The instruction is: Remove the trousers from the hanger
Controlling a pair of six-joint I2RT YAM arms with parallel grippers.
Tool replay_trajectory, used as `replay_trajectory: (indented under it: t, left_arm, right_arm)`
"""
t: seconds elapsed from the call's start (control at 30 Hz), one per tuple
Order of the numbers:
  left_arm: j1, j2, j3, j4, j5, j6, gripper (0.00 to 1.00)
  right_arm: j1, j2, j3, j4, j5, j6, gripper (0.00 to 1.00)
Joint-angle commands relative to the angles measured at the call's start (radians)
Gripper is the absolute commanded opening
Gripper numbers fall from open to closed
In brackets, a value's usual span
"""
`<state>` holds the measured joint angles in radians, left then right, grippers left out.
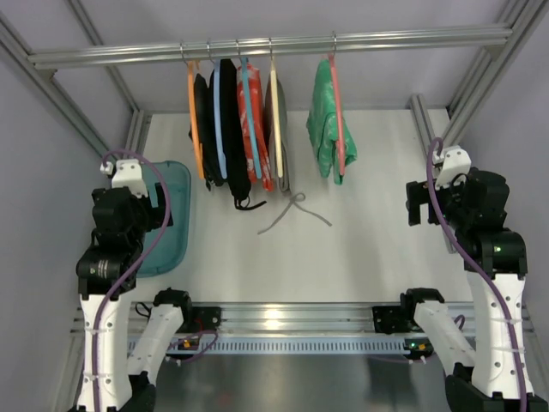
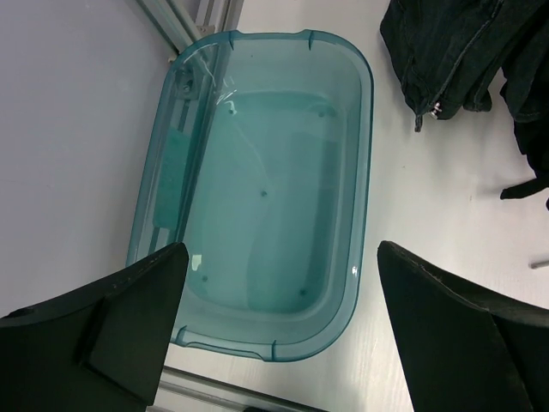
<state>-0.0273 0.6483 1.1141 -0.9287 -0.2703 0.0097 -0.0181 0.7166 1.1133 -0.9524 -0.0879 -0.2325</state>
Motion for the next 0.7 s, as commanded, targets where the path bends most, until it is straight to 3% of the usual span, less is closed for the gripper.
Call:
replay_trajectory:
  t: [0.0, 0.13, 0.17, 0.3, 0.4, 0.67]
  left_arm:
    - [0.006, 0.036, 0.078, 0.013, 0.006, -0.007, 0.98]
    - [0.006, 0.111, 0.231, 0.008, 0.153, 0.013, 0.98]
    - [0.006, 0.128, 0.268, 0.002, 0.252, 0.024, 0.98]
    - [0.006, 0.313, 0.568, -0.064, 0.425, -0.005, 0.98]
    - [0.006, 0.410, 0.689, -0.081, 0.517, -0.053, 0.98]
    - [0.020, 0.577, 0.785, -0.058, 0.808, -0.148, 0.98]
  right_arm:
    - [-0.008, 0.012, 0.039, 0.001, -0.022, 0.013, 0.99]
    - [-0.008, 0.027, 0.040, -0.013, -0.039, -0.001, 0.99]
    - [-0.008, 0.032, 0.045, -0.022, -0.038, -0.005, 0.99]
    - [-0.008, 0.052, 0.062, -0.040, -0.049, -0.024, 0.99]
    - [-0.008, 0.063, 0.068, -0.048, -0.064, -0.025, 1.00]
    - [-0.008, 0.103, 0.100, -0.055, -0.084, -0.016, 0.99]
